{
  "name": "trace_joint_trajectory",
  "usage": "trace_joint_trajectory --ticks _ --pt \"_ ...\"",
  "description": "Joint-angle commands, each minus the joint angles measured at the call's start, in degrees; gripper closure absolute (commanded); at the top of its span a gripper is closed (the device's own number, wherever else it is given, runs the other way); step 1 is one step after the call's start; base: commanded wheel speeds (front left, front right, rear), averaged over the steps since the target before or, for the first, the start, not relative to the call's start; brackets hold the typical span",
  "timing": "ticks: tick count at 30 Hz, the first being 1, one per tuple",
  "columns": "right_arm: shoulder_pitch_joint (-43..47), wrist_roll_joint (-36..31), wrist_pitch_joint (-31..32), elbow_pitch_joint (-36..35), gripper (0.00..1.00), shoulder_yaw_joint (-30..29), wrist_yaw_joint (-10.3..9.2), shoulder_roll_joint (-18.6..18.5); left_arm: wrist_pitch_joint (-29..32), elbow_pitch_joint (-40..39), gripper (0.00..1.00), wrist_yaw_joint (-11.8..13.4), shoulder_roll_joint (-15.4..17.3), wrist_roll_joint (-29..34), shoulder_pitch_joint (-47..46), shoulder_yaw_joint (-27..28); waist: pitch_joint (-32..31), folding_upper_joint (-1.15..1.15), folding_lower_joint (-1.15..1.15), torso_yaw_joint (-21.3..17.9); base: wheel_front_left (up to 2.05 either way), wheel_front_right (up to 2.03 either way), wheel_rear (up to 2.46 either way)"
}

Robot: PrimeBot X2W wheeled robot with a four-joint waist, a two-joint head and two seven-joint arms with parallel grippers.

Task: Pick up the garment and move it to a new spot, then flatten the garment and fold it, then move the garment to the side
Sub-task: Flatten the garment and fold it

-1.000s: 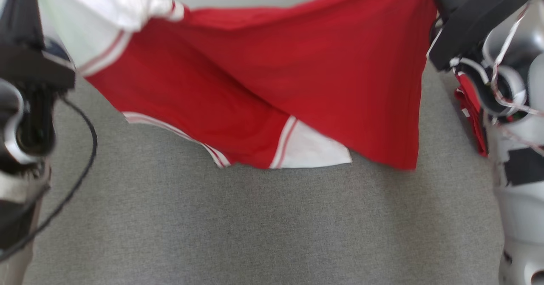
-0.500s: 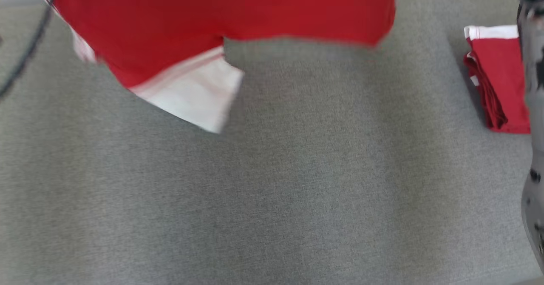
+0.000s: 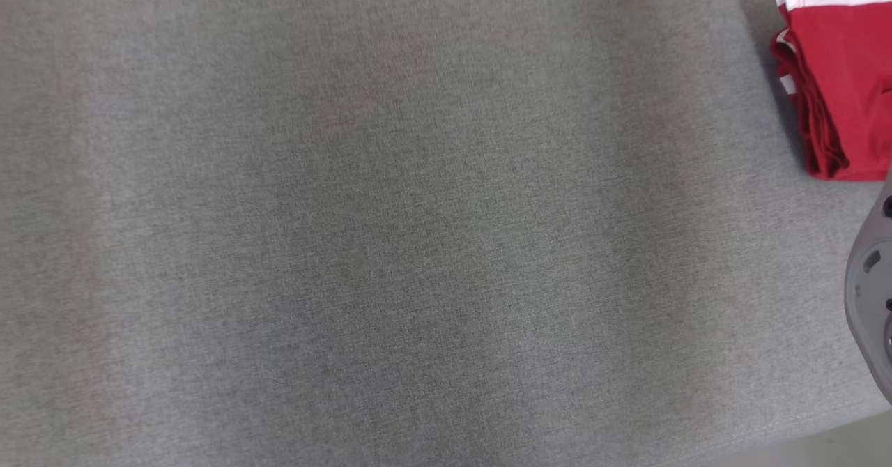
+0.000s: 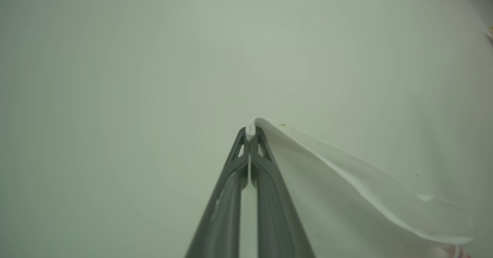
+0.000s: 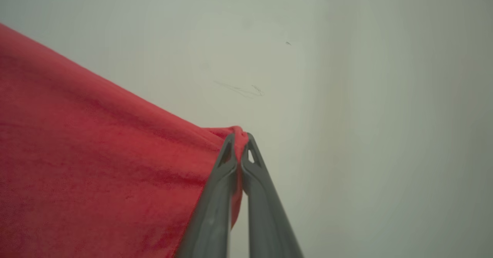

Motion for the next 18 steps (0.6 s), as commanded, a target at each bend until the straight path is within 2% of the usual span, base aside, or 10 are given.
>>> trace_joint_trajectory --ticks 1,9,12,18 --pt "-0.1 -1.8 -0.5 0.0 1.00 -0.8 -0.14 0.3 -0.1 -0.7 1.00 -1.1 -1.1 1.9 2.2 0.8 2.3 0.00 -0.01 -0.1 0.00 0.00 0.00" --pt "3.8 -5.4 -0.9 -3.0 1.00 -0.5 -0.14 0.4 -0.2 -0.5 1.00 -6.3 -4.8 5.9 11.6 4.1 6.2 0.00 -0.01 1.4 0.00 0.00 0.00" --pt "6.3 -4.9 -0.8 -4.6 1.00 2.8 -0.13 -0.1 -0.1 -0.2 1.00 -8.3 -6.3 5.5 15.5 4.6 6.2 0.00 -0.01 2.1 0.00 0.00 0.00" --pt "12.4 0.7 -0.8 -5.9 1.00 12.1 -0.14 -5.1 -0.2 -3.2 1.00 -10.4 -8.3 2.4 24.2 6.5 3.8 0.00 -0.01 3.8 0.00 0.00 0.00"
